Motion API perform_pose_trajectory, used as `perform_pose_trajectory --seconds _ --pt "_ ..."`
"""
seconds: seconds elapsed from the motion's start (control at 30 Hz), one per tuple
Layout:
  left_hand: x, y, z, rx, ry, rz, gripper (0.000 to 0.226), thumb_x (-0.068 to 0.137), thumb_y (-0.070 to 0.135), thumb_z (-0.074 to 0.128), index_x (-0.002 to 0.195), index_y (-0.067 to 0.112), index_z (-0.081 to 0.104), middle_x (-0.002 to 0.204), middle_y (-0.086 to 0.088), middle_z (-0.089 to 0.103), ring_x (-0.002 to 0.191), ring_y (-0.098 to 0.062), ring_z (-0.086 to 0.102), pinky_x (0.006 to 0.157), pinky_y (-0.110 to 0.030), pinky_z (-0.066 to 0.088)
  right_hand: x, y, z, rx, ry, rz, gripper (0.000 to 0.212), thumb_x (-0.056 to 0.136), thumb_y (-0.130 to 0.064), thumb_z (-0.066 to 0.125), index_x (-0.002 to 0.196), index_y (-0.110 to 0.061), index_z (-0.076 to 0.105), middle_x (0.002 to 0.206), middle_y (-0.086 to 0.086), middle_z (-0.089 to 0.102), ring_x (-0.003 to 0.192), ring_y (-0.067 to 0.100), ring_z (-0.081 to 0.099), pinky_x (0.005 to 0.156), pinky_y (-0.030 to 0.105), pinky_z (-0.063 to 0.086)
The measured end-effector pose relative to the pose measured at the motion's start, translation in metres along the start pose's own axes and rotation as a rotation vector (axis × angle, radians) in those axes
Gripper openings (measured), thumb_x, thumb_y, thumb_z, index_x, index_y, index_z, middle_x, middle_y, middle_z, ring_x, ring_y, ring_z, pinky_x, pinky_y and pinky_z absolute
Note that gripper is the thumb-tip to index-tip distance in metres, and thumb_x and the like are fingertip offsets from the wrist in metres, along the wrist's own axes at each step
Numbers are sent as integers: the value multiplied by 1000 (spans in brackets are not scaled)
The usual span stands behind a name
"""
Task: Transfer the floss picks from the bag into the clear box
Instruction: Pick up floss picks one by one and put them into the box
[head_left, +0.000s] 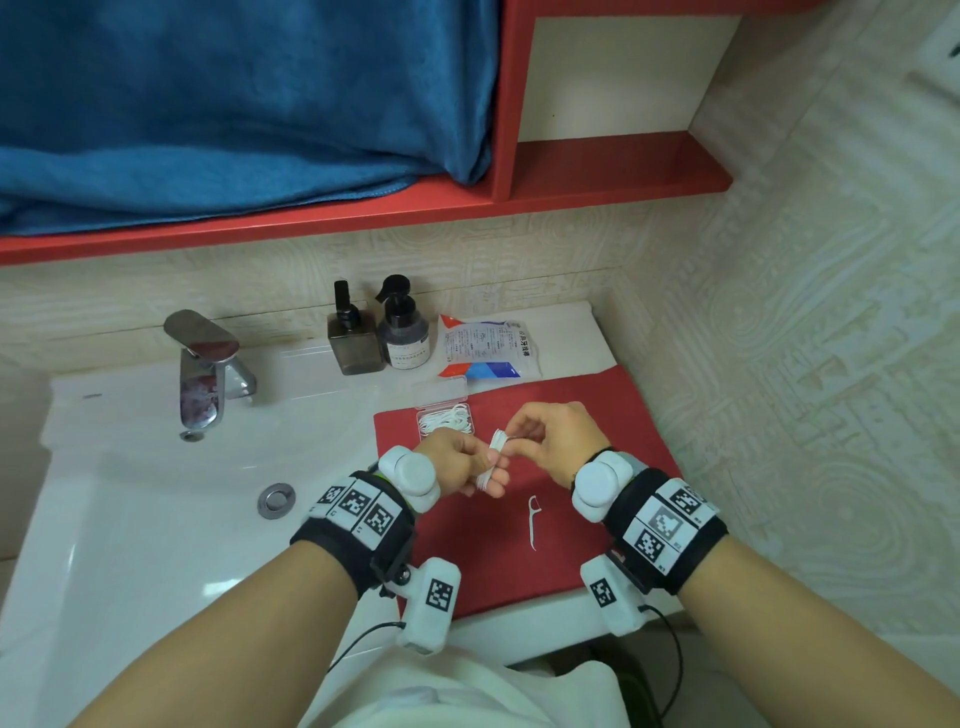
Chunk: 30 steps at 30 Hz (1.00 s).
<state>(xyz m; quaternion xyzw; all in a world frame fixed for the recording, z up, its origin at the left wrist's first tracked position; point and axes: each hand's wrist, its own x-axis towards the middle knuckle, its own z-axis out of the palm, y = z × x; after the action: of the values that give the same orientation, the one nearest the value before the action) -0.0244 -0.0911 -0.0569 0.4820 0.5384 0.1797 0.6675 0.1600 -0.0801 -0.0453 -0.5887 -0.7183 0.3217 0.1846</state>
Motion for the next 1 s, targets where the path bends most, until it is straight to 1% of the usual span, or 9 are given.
perform_pose_trajectory --seconds 0.07,0.17,0.3,0.43,0.53,0.7,0.77,0.87,1.0 --pt "-1 0 -2 -8 -2 16 18 96 10 53 90 6 69 75 -4 73 64 -13 69 51 -19 43 1 1 0 30 7 41 17 75 -28 82 87 -24 72 72 -14 68 68 -3 62 69 7 47" --pt "-1 0 -2 -18 5 36 17 95 8 53 88 5 69 73 -5 72 61 -14 68 50 -20 41 1 0 1 144 -24 67 18 77 -25 81 94 -23 74 77 -8 74 68 1 69 78 23 57" --pt "-2 2 -3 -18 12 42 16 95 8 54 88 4 68 70 -3 72 59 -13 67 49 -20 38 3 0 7 254 -26 87 17 79 -17 79 95 -21 76 81 -2 76 71 10 73 77 37 61" --pt "-6 9 -5 17 24 14 17 96 9 53 93 0 67 63 2 69 51 -5 63 45 -14 36 6 -1 9 214 -17 58 17 78 -17 79 95 -22 76 82 -5 75 77 5 72 80 28 59" --pt "-7 10 -2 -37 74 -36 20 96 2 50 101 -12 63 70 -10 65 43 -4 60 40 -10 38 7 4 9 131 -61 42 22 79 -16 78 100 -19 75 88 -4 75 81 7 70 80 20 55" --pt "-5 7 -2 -86 118 -86 22 95 -3 48 104 -19 59 75 -17 62 40 -6 60 36 -11 38 3 36 22 -141 -256 149 28 79 -16 78 107 -18 72 99 -1 72 81 8 63 83 22 52" --pt "-4 7 -2 -89 122 -100 21 95 -3 48 103 -18 60 75 -17 62 40 -6 60 36 -11 38 -2 47 32 -244 -339 129 35 78 -22 80 112 -20 71 101 -3 63 84 8 57 86 24 50" --pt "1 7 -6 -90 140 -110 20 95 -1 49 102 -15 62 78 -16 64 43 -7 62 37 -11 38 3 51 38 -305 -386 55 38 79 -26 79 115 -22 71 102 -5 48 89 6 46 85 20 40" --pt "5 6 -11 -91 152 -113 19 95 0 49 99 -12 63 77 -15 65 42 -6 61 37 -11 38 20 49 38 -353 -427 33 32 79 -28 79 109 -18 72 104 -1 52 92 12 51 85 24 43"
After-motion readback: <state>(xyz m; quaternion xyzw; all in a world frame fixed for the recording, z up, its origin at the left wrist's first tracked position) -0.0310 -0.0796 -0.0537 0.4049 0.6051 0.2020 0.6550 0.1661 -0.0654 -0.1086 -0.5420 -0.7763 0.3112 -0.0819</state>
